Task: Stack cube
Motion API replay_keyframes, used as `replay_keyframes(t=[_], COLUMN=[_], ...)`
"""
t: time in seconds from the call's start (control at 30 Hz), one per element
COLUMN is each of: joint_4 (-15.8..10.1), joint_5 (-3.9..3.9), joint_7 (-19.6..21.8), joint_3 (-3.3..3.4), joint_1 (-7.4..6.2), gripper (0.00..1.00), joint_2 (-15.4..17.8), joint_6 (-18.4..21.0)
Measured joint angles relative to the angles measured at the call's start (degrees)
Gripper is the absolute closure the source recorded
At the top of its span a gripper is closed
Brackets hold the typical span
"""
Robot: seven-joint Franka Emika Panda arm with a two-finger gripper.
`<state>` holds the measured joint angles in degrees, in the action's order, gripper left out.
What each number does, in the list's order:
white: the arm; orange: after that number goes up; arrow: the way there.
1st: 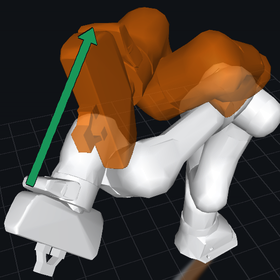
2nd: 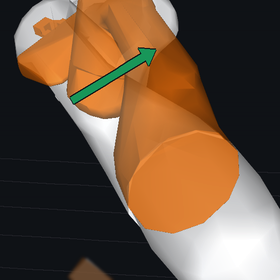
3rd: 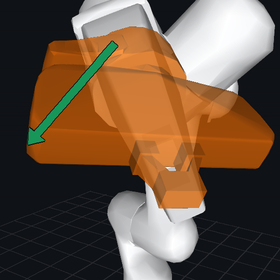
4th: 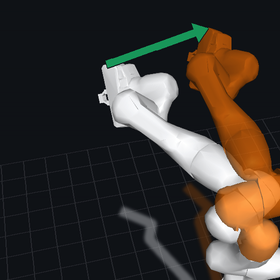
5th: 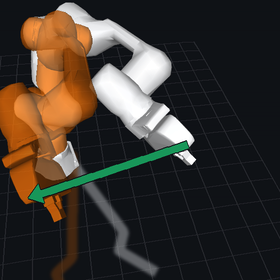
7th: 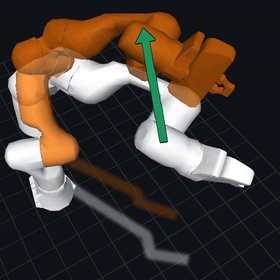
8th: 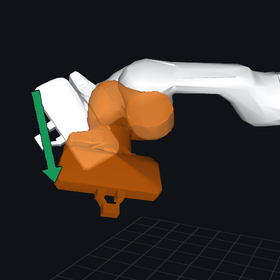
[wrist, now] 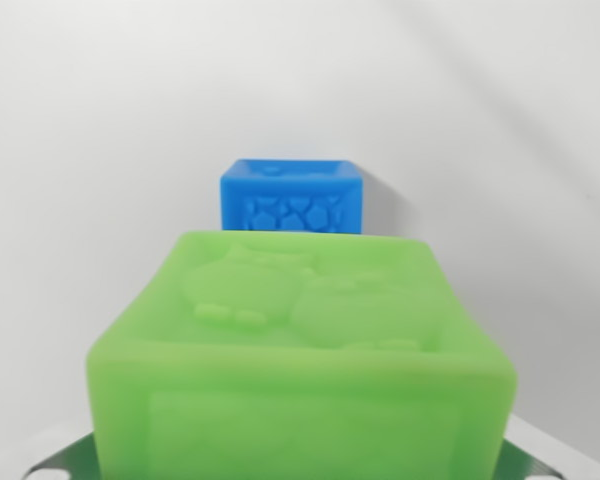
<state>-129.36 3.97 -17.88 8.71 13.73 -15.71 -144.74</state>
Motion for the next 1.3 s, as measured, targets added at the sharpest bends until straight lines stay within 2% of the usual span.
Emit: replay_keyframes(t=[0.23,0.73,1.2,1.23,1.3], joint_4=[-0.02,0.16,0.42,0.42,0.43], joint_5=[0.83,2.42,3.19,3.2,3.21], joint_7=[-0.62,-1.77,-2.37,-2.38,-2.39], joint_3=[-0.07,-0.42,-0.68,-0.69,-0.69], joint_1=[0.0,0.05,0.2,0.2,0.2], gripper=[1.0,1.0,1.0,0.0,0.0], joint_2=[-3.22,-7.61,-9.45,-9.46,-9.48], joint_6=[-2.86,-7.04,-8.62,-8.64,-8.65])
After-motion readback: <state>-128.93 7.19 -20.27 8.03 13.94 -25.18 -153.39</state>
